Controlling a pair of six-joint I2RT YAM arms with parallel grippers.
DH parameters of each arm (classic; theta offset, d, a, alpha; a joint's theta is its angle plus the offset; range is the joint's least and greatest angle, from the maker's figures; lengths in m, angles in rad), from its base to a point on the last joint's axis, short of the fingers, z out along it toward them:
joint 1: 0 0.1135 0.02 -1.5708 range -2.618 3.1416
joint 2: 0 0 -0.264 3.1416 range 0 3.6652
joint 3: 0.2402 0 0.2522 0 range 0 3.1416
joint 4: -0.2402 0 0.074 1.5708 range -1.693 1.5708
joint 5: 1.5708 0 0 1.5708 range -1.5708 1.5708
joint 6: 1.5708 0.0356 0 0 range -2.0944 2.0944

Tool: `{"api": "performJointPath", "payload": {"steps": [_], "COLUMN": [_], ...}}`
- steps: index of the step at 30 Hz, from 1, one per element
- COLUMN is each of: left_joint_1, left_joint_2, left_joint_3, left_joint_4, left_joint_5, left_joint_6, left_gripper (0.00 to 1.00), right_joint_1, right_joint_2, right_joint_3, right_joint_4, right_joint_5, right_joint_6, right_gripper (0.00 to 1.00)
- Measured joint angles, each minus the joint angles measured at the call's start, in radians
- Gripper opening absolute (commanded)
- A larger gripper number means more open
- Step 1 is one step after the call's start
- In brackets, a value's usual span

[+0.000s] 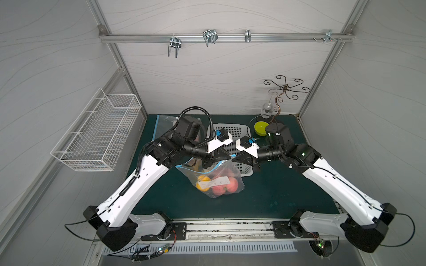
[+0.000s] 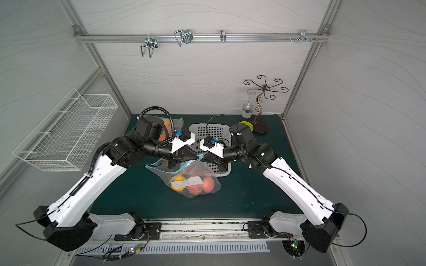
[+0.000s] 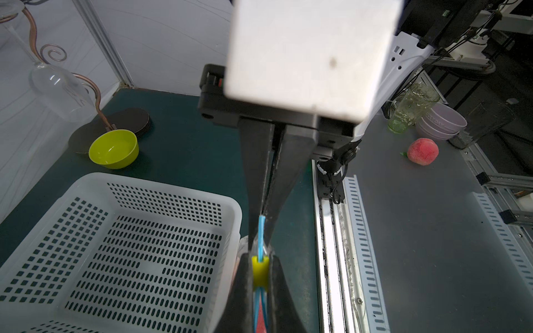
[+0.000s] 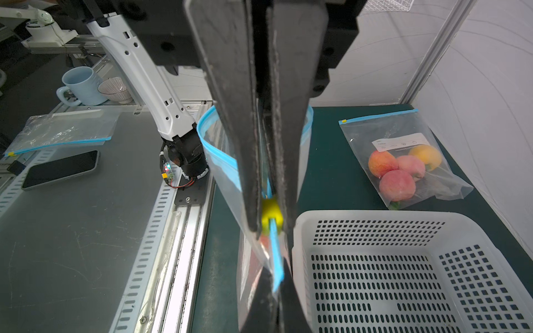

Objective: Place the peach in a zip-top bag and seal the zipper
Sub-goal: Zip the zipper on the zipper food storage bag.

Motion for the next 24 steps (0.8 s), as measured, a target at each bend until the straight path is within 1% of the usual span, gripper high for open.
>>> {"api": "performJointPath", "payload": {"steps": [9,24], "left_joint_1": [0.008,0.016], "left_joint_2": [-0.020,-0.050], "left_joint_3": [-0.001,-0.022], "left_joint_4": [0.001,0.035], "left_joint_5": [-0.036,-0.055], "left_joint_6": [-0.036,-0.070], "left_gripper": [0.04,0.05], "right_joint_1": [-0.044,-0.085], "right_joint_2": [-0.025,-0.050], "right_joint_3": [-0.026,-0.049], "right_joint_4": [0.037,0.093], "right_joint_5": [-0.007,-0.031], "right_joint_6": [0.063,0.143], "right_gripper": [0.00,0.00]}}
